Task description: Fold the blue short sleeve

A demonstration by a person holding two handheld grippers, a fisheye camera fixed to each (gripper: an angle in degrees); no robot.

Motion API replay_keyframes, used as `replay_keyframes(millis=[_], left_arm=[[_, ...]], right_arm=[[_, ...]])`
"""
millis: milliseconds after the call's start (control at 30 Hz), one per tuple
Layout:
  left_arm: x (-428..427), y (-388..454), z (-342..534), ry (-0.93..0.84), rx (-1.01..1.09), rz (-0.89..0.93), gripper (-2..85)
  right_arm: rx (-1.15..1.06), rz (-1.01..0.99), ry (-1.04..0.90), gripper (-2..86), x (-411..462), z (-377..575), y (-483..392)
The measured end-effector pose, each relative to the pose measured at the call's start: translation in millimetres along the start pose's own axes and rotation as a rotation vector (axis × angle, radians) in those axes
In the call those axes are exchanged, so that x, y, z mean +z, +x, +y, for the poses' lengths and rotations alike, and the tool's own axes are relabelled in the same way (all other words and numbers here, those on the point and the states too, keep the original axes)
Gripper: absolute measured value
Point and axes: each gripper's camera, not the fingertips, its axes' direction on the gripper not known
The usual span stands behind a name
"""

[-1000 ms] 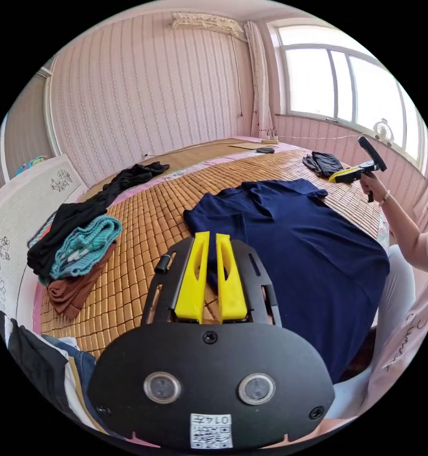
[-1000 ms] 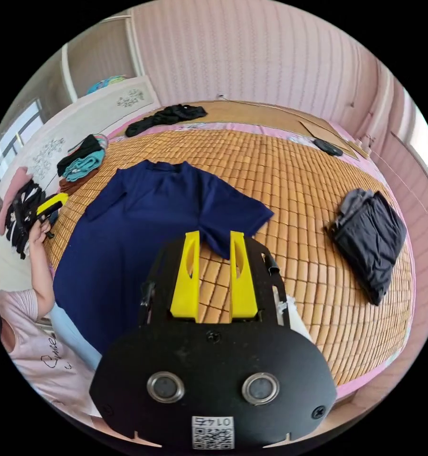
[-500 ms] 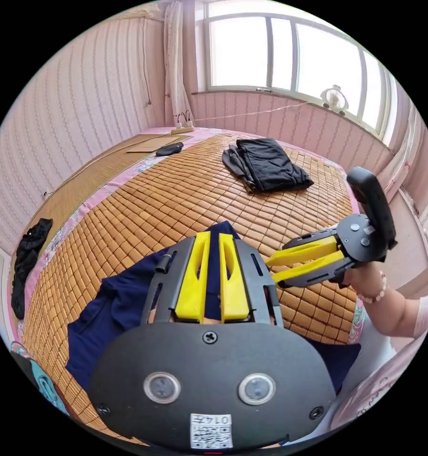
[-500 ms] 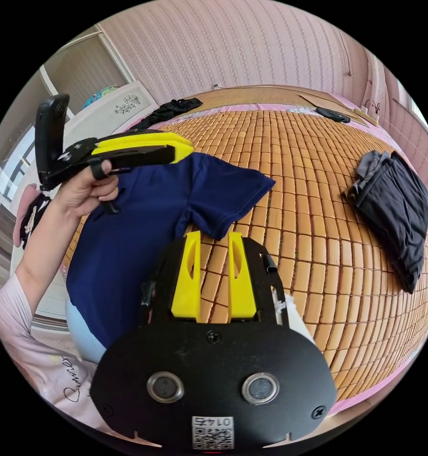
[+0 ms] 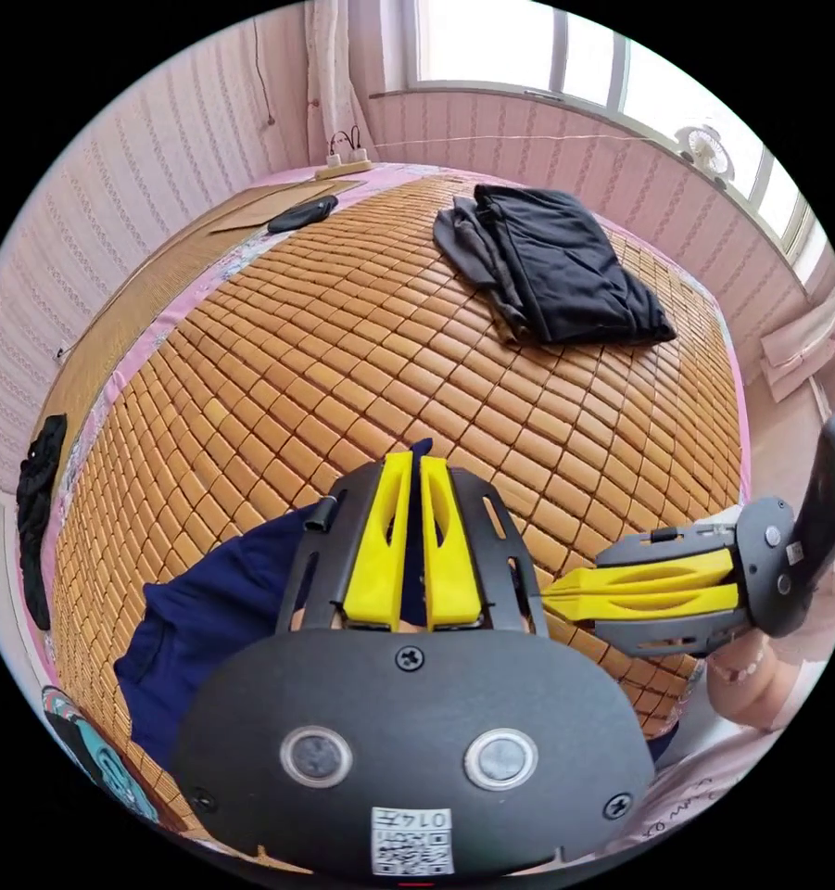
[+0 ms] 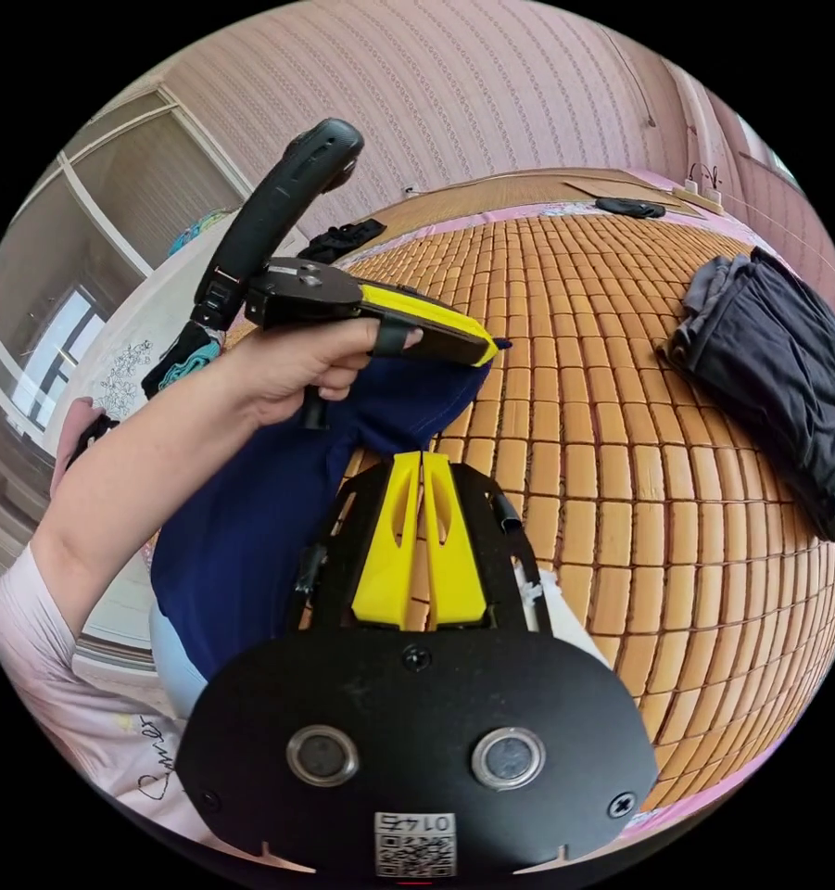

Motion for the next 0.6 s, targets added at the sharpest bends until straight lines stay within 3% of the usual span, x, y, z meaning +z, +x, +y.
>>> replay_keyframes(millis=[267, 400, 600], left_arm=[[-107.4, -71.9, 128.8, 0.26, -0.124, -0.009, 0.4], [-102.1, -97.0, 204.4, 0.229, -0.216, -0.046, 3.0], [-85.9, -121.8, 263.0, 0.159, -0.279, -0.028, 4.4]], right_arm=[[-0.192, -0.064, 0.126, 0.0, -24.7, 5.1, -30.9], [-0.337, -0.278, 0.021, -0.1, -16.5, 1.5, -49.8], [-0.384, -0.145, -0.1, 0.0, 2.0, -0.3, -65.9]])
